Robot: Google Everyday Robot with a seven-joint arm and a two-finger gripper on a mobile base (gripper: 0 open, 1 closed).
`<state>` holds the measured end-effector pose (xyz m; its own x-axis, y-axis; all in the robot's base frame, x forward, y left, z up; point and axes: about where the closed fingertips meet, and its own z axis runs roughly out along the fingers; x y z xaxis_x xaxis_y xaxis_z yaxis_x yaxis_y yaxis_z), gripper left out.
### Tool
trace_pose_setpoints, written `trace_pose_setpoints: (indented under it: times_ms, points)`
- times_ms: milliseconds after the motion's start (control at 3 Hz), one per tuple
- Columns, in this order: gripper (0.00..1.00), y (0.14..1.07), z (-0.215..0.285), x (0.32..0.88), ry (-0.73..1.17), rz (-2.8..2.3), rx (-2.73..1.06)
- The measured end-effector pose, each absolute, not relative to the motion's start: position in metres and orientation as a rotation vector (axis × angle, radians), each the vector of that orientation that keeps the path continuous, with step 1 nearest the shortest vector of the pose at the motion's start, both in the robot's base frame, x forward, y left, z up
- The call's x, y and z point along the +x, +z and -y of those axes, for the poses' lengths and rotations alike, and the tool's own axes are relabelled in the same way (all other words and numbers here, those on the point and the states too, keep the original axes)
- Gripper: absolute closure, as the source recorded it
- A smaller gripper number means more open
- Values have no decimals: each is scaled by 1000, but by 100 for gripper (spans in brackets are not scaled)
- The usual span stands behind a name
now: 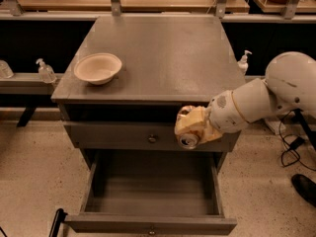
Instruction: Pick orange can from middle drawer and place on counter
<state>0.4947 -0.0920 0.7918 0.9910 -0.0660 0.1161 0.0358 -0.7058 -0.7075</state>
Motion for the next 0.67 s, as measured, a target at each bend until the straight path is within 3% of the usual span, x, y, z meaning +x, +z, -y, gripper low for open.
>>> trace_pose_setpoints:
  times_ms: [667]
  points:
    - [100,845,105,507,-254,82,-2374]
